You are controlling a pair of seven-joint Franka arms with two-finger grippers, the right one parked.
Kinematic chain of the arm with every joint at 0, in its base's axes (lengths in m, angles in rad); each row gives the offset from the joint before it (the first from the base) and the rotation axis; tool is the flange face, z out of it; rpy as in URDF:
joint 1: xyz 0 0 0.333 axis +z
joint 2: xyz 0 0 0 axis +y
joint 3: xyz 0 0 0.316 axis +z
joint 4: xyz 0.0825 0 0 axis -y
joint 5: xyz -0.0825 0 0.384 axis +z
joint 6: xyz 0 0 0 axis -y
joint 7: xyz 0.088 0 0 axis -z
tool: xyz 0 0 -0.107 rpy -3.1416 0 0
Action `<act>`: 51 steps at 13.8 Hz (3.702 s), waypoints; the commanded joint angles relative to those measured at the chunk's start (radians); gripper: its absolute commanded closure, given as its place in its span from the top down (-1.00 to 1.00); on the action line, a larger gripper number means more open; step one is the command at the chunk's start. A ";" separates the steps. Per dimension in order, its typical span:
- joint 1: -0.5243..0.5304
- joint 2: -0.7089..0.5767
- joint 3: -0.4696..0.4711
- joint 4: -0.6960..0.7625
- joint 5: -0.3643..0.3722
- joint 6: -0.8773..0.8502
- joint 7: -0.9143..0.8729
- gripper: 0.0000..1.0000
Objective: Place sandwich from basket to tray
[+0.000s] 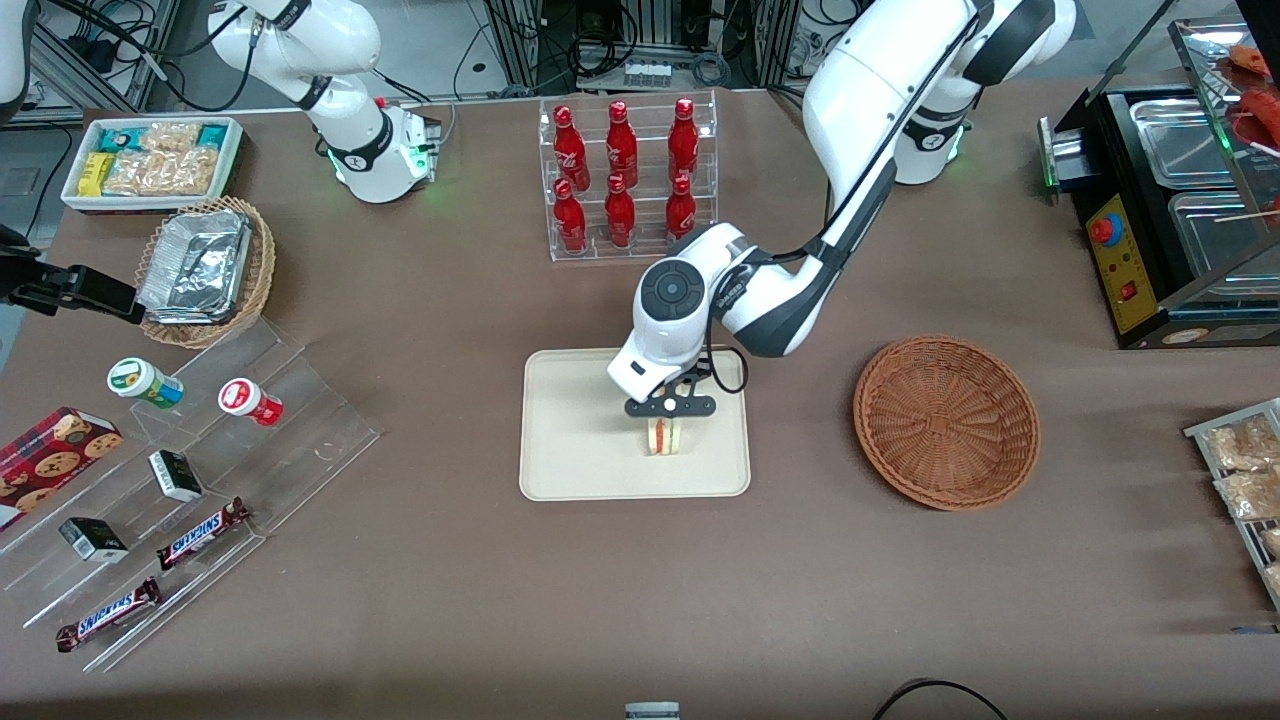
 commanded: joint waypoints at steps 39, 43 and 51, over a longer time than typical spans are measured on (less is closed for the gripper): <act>0.516 -0.248 -0.005 0.051 -0.035 -0.399 0.271 1.00; 0.589 -0.313 -0.005 0.050 -0.047 -0.485 0.371 1.00; 0.614 -0.587 0.099 -0.056 -0.120 -0.732 0.639 1.00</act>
